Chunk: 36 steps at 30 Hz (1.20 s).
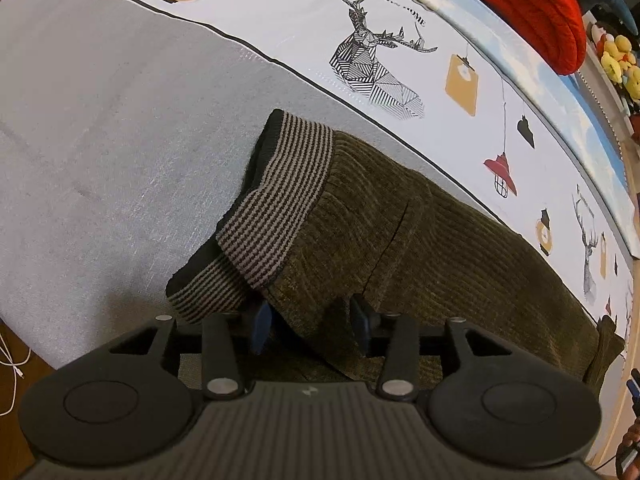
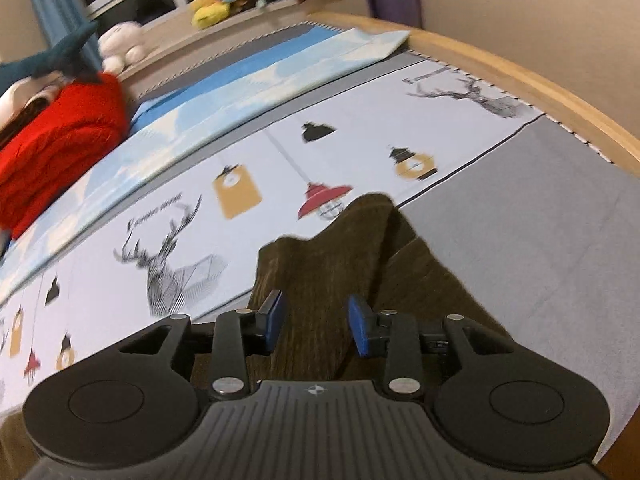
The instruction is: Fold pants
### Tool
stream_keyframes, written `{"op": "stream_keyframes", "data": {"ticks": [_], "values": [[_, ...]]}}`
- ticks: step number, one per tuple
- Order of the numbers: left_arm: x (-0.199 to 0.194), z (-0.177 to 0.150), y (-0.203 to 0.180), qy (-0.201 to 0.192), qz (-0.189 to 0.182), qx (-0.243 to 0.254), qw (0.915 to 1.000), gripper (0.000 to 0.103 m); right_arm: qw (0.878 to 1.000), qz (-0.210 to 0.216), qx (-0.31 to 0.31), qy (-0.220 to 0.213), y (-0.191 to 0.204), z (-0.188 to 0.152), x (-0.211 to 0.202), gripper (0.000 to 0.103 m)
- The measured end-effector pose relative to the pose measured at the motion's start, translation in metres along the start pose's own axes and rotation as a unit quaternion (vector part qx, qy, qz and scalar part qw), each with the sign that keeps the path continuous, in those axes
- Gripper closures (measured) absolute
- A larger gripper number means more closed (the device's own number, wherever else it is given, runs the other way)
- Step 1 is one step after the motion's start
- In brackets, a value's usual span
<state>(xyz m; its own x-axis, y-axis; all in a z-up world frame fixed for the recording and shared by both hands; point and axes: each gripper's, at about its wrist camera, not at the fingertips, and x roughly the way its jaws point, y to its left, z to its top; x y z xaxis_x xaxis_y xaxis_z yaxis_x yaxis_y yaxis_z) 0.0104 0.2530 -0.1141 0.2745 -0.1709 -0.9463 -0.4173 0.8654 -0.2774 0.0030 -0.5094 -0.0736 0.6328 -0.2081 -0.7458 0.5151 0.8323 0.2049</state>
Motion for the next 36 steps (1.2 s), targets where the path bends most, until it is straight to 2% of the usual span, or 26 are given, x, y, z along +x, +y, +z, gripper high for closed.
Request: {"op": "stream_keyframes", "data": {"ticks": [5,11,15,20,23,26,29,31,34,36], "values": [[0.005,0.002,-0.003,0.006,0.008,-0.001,1.0000,0.051,1.000,0.006,-0.011,0.005,0.002,0.003,0.018,0.065],[0.010,0.005,-0.007,0.013,0.011,-0.001,0.9999,0.048,0.993,0.022,-0.103,0.052,0.039,-0.013,0.046,0.058],[0.014,0.008,-0.006,0.018,0.014,-0.007,0.9997,0.048,0.977,0.021,-0.195,0.088,0.080,-0.034,0.065,0.055],[0.018,0.010,-0.002,0.023,0.014,-0.020,0.9994,0.048,0.949,-0.019,-0.288,0.130,0.119,-0.059,0.091,0.053],[0.019,0.011,0.000,0.025,0.012,-0.025,0.9993,0.048,0.940,-0.046,-0.306,0.141,0.128,-0.063,0.100,0.053],[0.020,0.012,0.002,0.027,0.010,-0.031,0.9991,0.048,0.938,-0.058,-0.308,0.147,0.132,-0.064,0.103,0.053],[0.020,0.013,0.001,0.026,0.010,-0.033,0.9990,0.048,0.940,-0.061,-0.302,0.147,0.130,-0.061,0.101,0.057],[0.020,0.014,0.002,0.026,0.010,-0.034,0.9990,0.048,0.945,-0.064,-0.287,0.144,0.125,-0.056,0.099,0.075],[0.019,0.014,0.001,0.024,0.011,-0.036,0.9990,0.048,0.959,-0.067,-0.241,0.133,0.110,-0.044,0.091,0.094],[0.017,0.014,0.001,0.023,0.013,-0.036,0.9990,0.049,0.971,-0.067,-0.202,0.113,0.097,-0.033,0.081,0.101]]}}
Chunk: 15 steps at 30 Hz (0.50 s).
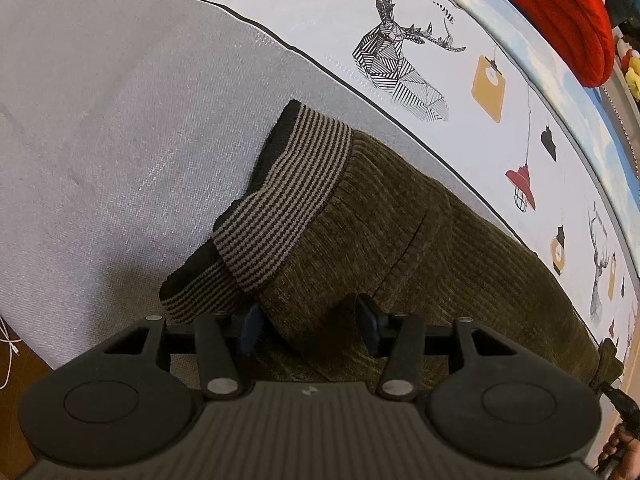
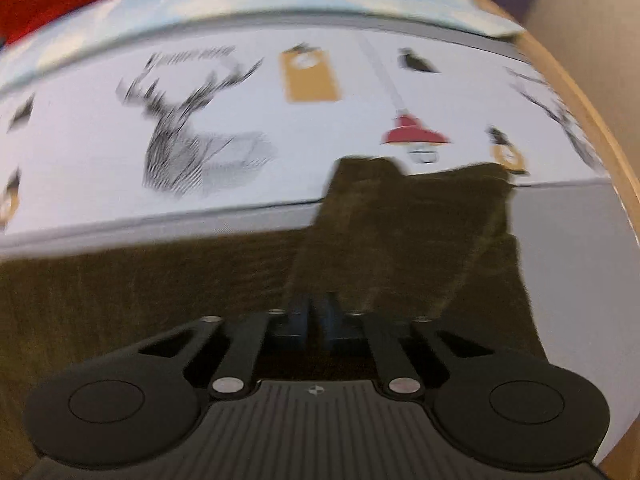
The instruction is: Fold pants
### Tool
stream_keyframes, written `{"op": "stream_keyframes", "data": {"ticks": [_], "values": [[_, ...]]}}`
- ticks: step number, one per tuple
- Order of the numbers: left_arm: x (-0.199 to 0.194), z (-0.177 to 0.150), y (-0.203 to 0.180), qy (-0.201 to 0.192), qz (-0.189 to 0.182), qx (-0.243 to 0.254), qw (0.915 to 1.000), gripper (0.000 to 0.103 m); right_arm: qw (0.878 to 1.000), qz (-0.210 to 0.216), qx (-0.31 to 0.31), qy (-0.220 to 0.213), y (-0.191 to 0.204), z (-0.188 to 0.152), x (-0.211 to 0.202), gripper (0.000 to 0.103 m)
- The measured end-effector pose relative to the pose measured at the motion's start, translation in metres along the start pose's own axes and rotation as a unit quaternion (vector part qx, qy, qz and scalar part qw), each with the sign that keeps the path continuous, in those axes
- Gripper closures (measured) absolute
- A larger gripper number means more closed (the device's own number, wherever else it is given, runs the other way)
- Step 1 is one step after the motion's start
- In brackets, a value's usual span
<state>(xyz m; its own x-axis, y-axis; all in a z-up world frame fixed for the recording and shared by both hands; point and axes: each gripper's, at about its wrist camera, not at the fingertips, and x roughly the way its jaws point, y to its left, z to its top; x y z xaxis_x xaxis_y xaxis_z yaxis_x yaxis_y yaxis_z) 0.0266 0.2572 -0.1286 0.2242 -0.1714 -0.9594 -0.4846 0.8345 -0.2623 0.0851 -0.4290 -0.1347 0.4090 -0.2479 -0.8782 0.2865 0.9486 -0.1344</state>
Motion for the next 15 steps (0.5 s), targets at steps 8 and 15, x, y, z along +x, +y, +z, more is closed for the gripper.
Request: {"op": "stream_keyframes", "data": {"ticks": [8,15], "values": [[-0.012,-0.005,-0.004,-0.030,0.016,0.021,0.9992,0.080,0.978,0.017,0.188,-0.086,-0.094,-0.016,-0.051,0.103],[-0.015,-0.008,-0.003,-0.033,0.014,0.019,0.9992,0.079,0.976,0.065,0.196,-0.065,-0.136,-0.054,-0.056,0.099]]}}
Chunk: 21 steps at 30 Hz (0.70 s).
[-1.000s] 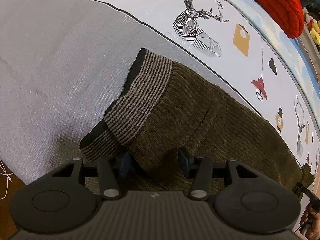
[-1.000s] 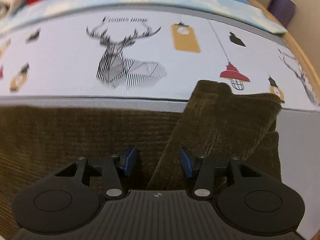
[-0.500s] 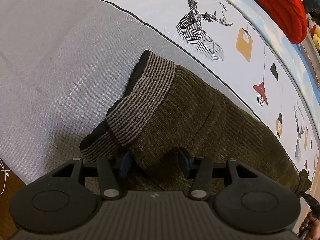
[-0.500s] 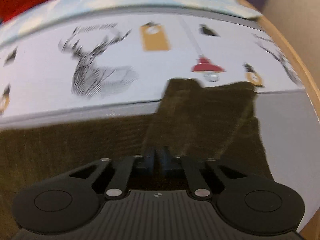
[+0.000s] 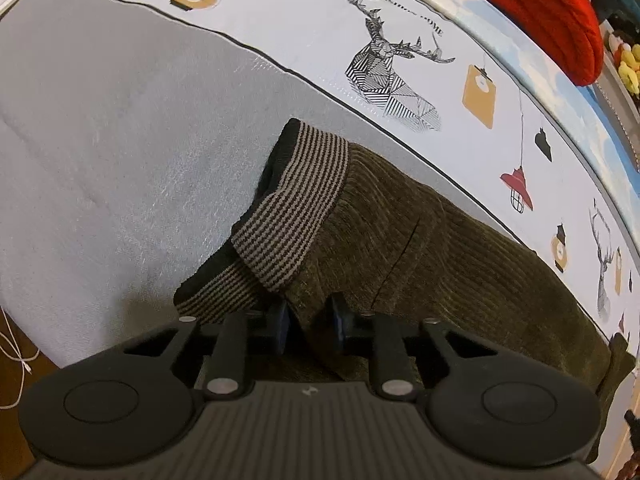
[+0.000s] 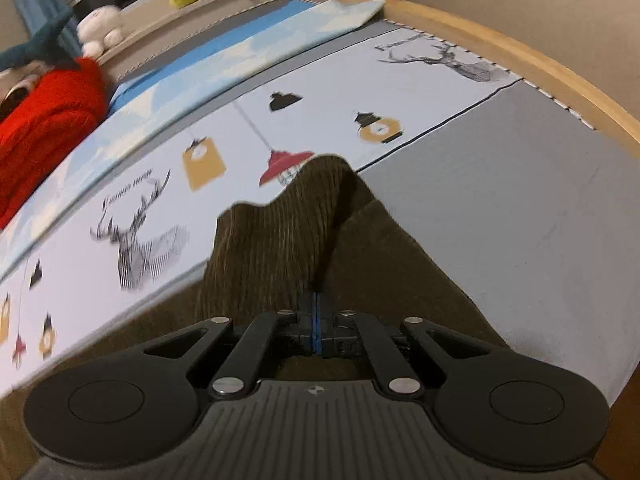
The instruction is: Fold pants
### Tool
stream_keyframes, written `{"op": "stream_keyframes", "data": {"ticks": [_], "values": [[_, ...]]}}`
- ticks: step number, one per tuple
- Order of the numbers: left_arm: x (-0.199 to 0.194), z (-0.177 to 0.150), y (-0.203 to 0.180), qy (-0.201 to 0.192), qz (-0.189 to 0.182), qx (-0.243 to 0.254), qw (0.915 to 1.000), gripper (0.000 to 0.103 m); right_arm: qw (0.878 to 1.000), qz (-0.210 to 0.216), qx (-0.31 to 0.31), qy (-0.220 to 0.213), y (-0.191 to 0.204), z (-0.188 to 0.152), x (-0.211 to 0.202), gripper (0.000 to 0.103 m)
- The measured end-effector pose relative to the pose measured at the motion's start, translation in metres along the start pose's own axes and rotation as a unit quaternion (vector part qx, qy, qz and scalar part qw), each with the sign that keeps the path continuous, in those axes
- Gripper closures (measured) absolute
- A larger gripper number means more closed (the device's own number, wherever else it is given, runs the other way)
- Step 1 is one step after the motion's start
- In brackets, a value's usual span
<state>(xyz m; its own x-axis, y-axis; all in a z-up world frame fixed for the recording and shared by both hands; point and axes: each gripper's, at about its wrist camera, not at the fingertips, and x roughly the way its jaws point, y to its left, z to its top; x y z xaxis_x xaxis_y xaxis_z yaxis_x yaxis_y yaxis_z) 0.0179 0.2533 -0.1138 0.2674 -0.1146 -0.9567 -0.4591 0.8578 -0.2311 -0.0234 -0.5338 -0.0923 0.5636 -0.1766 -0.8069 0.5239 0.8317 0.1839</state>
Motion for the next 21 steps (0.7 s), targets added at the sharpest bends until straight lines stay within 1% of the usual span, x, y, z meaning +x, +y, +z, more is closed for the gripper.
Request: {"op": "stream_keyframes", "data": {"ticks": [2,3,4,5,6,7,11,15,17,19,21], "values": [[0.000,0.001,-0.001,0.000,0.002,-0.002,1.0000,0.077,1.000,0.004,-0.020,-0.004,0.005,-0.002,-0.001,0.099],[0.000,0.001,-0.002,-0.001,0.001,-0.004,1.0000,0.075,1.000,0.008,-0.029,-0.007,0.010,-0.003,-0.002,0.096],[-0.001,0.002,-0.002,-0.001,0.002,-0.005,1.0000,0.075,0.999,0.013,-0.037,-0.011,0.015,-0.003,-0.003,0.088],[0.000,0.002,-0.003,-0.002,0.002,-0.007,1.0000,0.075,0.999,0.017,-0.046,-0.015,0.021,-0.002,-0.002,0.082],[0.000,0.003,-0.003,-0.003,0.003,-0.009,0.9999,0.075,0.998,0.020,-0.054,-0.019,0.029,-0.001,-0.001,0.072],[0.000,0.004,-0.003,-0.002,0.004,-0.013,0.9999,0.075,0.998,0.024,-0.063,-0.020,0.037,0.000,0.002,0.066],[0.002,0.006,-0.003,0.002,0.005,-0.017,0.9998,0.075,0.994,0.028,-0.105,-0.007,0.067,0.003,0.021,0.064],[0.004,0.007,-0.001,0.007,0.003,-0.015,0.9999,0.075,0.987,0.012,-0.157,0.024,0.100,-0.001,0.053,0.058],[0.005,0.007,-0.001,0.011,0.002,-0.012,0.9999,0.075,0.981,0.002,-0.187,0.043,0.116,-0.005,0.068,0.057],[0.006,0.008,-0.001,0.012,0.000,-0.010,0.9999,0.075,0.974,-0.010,-0.220,0.059,0.131,-0.012,0.082,0.053],[0.007,0.008,-0.001,0.015,0.000,-0.009,0.9999,0.075,0.960,-0.044,-0.265,0.078,0.145,-0.021,0.095,0.053]]}}
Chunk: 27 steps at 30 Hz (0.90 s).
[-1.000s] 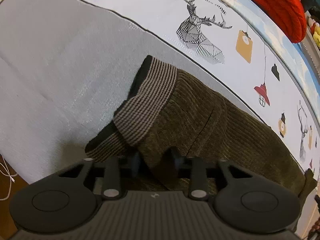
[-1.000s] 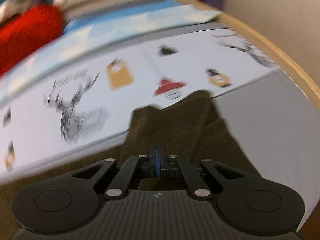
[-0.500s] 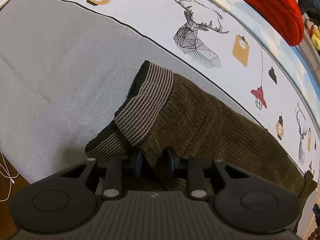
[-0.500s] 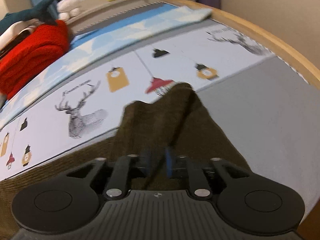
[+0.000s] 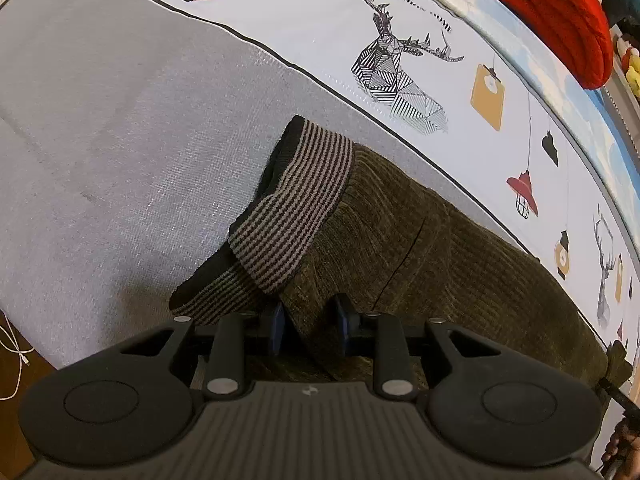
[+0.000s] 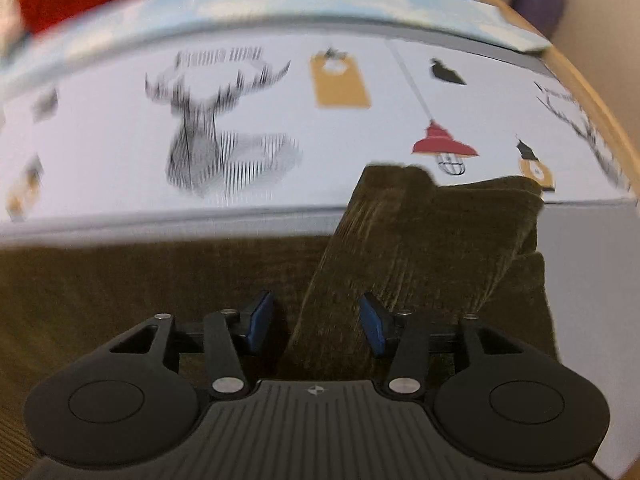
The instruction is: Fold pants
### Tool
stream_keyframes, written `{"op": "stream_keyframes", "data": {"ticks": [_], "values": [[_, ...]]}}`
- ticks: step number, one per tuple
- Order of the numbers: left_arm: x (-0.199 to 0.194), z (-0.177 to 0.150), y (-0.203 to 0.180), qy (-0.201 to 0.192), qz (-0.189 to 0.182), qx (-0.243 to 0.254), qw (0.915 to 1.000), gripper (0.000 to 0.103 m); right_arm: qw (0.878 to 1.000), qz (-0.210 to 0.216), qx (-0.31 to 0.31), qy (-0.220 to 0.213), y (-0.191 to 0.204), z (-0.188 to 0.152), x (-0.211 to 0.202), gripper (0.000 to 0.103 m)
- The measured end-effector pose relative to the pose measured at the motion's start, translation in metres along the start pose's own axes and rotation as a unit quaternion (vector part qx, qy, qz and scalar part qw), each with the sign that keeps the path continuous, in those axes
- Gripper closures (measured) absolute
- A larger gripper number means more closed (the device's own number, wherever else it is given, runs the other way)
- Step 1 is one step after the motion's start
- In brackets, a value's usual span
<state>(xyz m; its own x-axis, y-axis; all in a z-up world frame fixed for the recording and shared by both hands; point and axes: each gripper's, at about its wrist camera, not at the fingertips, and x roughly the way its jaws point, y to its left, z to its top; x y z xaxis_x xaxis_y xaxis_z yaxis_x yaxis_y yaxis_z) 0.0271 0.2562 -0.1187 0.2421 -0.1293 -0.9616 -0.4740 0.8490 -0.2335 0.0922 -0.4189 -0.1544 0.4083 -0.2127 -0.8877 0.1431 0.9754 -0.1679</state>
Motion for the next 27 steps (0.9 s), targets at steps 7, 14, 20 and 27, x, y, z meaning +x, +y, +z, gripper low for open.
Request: {"op": "stream_keyframes", "data": {"ticks": [7,14,20,27], "values": [[-0.007,-0.003,-0.003,-0.015,-0.001,0.023,0.9996,0.086,0.997,-0.012,0.075,-0.024,-0.032,-0.004,-0.022,0.100],[-0.041,-0.019,0.005,-0.064,-0.053,0.028,0.9961,0.096,0.942,0.069,0.298,-0.142,-0.128,-0.065,-0.108,0.100],[-0.058,-0.036,0.020,-0.065,-0.077,0.039,0.9941,0.096,0.912,0.127,0.384,-0.068,-0.175,-0.145,-0.109,0.100],[-0.031,-0.030,0.035,0.001,-0.063,0.017,0.9979,0.067,0.899,0.115,0.423,0.003,-0.204,-0.173,-0.075,0.094]]}}
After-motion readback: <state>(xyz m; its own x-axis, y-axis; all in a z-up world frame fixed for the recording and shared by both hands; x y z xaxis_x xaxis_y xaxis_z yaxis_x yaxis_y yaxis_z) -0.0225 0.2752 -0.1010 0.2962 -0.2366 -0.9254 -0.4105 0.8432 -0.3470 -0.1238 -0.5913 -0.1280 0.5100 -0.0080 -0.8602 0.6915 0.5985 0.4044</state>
